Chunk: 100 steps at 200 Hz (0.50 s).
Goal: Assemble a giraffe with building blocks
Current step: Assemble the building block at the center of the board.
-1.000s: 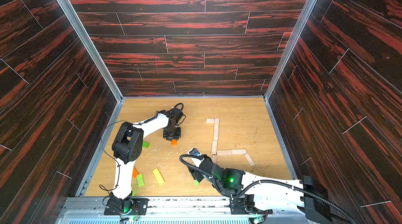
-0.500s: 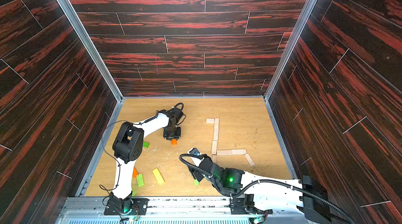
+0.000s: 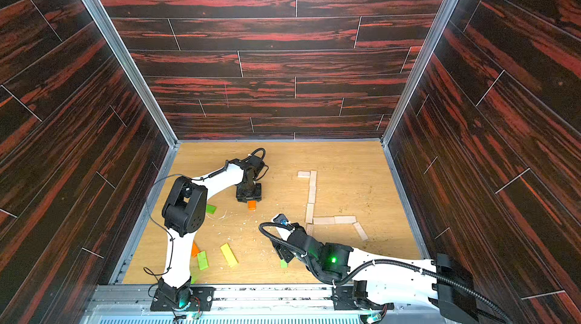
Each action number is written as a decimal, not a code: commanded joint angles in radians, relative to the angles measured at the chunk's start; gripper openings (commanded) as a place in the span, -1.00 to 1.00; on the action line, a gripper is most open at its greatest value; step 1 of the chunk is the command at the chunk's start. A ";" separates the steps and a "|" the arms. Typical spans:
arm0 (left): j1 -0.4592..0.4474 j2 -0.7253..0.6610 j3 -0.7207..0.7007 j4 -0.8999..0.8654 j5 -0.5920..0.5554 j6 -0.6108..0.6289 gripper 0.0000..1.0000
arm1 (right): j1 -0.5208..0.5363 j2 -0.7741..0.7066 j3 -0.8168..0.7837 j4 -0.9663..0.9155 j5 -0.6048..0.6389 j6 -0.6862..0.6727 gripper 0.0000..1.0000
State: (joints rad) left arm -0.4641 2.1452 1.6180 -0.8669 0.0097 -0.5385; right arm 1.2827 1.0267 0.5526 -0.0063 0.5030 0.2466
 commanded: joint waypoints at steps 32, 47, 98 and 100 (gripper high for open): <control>-0.002 -0.317 -0.090 -0.069 -0.063 0.011 0.32 | -0.005 0.003 0.033 0.011 -0.012 0.006 0.32; -0.003 -0.420 -0.150 -0.082 -0.085 -0.003 0.41 | -0.004 0.000 0.034 0.011 -0.013 0.008 0.32; -0.004 -0.726 -0.438 -0.125 -0.148 -0.131 0.83 | -0.003 -0.024 0.017 0.031 -0.029 0.021 0.31; -0.005 -0.736 -0.450 -0.125 -0.149 -0.141 0.84 | -0.003 -0.025 0.015 0.032 -0.030 0.023 0.31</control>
State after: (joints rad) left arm -0.4664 1.4971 1.2999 -0.9199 -0.0921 -0.5926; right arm 1.2823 1.0248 0.5610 0.0029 0.4850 0.2543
